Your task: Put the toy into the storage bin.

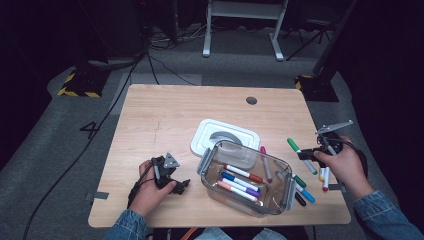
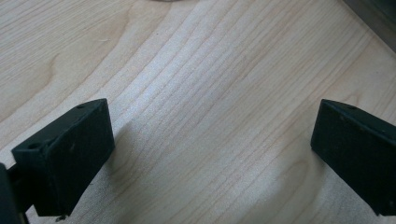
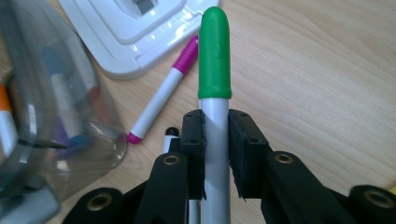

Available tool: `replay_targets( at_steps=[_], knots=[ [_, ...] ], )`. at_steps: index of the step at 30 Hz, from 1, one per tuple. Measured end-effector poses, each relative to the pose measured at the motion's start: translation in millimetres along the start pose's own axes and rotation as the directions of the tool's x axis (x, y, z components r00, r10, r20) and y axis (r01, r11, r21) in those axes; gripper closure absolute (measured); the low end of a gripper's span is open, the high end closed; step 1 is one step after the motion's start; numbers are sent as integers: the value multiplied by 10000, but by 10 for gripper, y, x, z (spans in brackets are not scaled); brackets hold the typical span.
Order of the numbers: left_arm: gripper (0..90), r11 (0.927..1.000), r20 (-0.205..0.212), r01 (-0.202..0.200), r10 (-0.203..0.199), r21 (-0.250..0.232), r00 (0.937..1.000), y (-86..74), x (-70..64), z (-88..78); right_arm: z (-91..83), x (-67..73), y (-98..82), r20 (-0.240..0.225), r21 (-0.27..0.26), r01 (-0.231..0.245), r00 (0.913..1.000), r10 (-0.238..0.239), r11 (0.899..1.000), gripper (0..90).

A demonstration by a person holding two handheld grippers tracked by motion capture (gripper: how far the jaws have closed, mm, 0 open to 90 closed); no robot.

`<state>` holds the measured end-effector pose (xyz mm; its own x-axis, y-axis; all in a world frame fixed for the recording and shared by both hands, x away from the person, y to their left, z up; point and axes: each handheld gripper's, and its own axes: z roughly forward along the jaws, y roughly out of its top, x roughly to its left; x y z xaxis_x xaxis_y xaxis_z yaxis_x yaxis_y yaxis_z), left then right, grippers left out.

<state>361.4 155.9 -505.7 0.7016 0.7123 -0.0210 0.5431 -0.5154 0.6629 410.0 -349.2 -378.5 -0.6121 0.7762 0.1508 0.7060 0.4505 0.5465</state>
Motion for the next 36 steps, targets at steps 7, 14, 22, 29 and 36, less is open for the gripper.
replay_targets(
  at_steps=[7,14,22,29,36],
  knots=[
    [0,10000,5,5,-5,-3,10000,0,-1,1,-167,132,181,-276,-423,347,9990,-359,9985,772],
    [0,10000,2,9,-9,-5,10000,-1,-2,1,-249,332,330,-649,-540,862,9939,-896,9948,772],
    [0,10000,5,2,-2,-2,10000,0,-1,1,-302,700,499,-1205,-630,1685,9772,-1751,9837,772],
    [0,10000,44,-12,12,7,10000,5,2,5,-284,976,601,-1648,-647,2237,9588,-2315,9725,772],
    [0,10000,40,-39,39,12,10000,6,4,4,-246,1219,663,-2221,-572,2686,9356,-2745,9616,772]
  ],
)
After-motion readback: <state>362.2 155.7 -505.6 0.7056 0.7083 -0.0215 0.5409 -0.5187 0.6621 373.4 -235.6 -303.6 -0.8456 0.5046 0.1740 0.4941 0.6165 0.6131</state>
